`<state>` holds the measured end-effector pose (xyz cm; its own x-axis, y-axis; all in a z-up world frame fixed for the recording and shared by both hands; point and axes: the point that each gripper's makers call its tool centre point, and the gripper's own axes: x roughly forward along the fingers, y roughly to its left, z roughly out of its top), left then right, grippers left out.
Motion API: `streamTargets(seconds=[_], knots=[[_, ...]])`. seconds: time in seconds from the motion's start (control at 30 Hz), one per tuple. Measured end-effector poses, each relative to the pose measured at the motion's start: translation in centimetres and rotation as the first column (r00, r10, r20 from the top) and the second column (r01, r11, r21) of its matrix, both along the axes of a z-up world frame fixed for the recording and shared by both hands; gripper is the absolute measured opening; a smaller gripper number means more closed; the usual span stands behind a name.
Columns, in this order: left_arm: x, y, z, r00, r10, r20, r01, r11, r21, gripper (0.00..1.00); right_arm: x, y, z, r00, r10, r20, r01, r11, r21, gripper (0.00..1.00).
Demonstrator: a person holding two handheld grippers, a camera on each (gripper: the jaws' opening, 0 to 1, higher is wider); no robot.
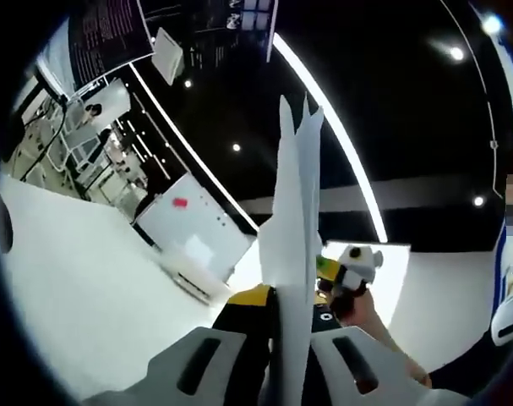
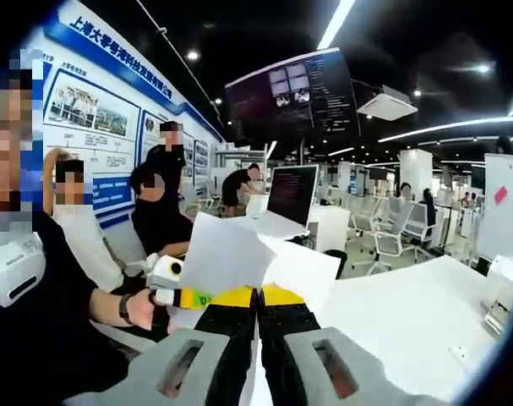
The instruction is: Organize the stack of printing papers by aligning and flattening the scattered papers on the table
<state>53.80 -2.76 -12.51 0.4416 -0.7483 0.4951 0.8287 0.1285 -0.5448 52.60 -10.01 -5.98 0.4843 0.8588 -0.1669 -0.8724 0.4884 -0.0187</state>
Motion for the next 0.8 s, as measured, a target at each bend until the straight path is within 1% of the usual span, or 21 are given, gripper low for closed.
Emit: streamTargets(seconds=[0.1,0.27,0.33,0.37,0.53,0.67,0.73,0.8], knots=[[0.04,0.08,0.01,1.000,0.009,0.007,-0.009,1.000,0.007,0.07,0.00,0.12,-0.08,1.000,-0.001,-0.004,0.001,1.000,0.000,0.00],[-0.06,0.12,0.04,0.999,0.016,0.028,-0.016,1.000,0.021,0.06,-0.06,0.16,0.19,1.000,0.001,-0.016,-0.001,1.000,0.028,0.00],[-0.12,0.13,0.08,0.999,0.014,0.031,-0.015,1.000,0.021,0.06,0.03,0.13,0.36,1.000,-0.010,-0.012,0.010,0.999,0.031,0.00],[-0.15,0.13,0.10,0.999,0.014,0.033,-0.015,1.000,0.021,0.06,0.07,0.10,0.39,1.000,-0.018,-0.010,0.018,0.999,0.029,0.02],[-0.14,0.26,0.10,0.999,0.019,0.034,-0.019,1.000,0.020,0.06,-0.10,0.17,0.05,0.999,-0.039,-0.005,0.039,0.999,0.013,0.14],[-0.12,0.35,0.09,0.999,0.018,0.028,-0.018,1.000,0.014,0.06,0.16,-0.21,-0.06,0.995,-0.076,0.059,0.077,0.997,-0.020,0.31],[-0.14,0.38,0.09,1.000,0.015,0.024,-0.015,1.000,0.010,0.06,0.17,-0.40,-0.01,0.993,-0.088,0.085,0.090,0.996,-0.025,0.37],[-0.17,0.40,0.11,1.000,0.014,0.024,-0.014,1.000,0.008,0.06,0.25,-0.67,0.10,0.990,-0.104,0.100,0.107,0.994,-0.021,0.47]])
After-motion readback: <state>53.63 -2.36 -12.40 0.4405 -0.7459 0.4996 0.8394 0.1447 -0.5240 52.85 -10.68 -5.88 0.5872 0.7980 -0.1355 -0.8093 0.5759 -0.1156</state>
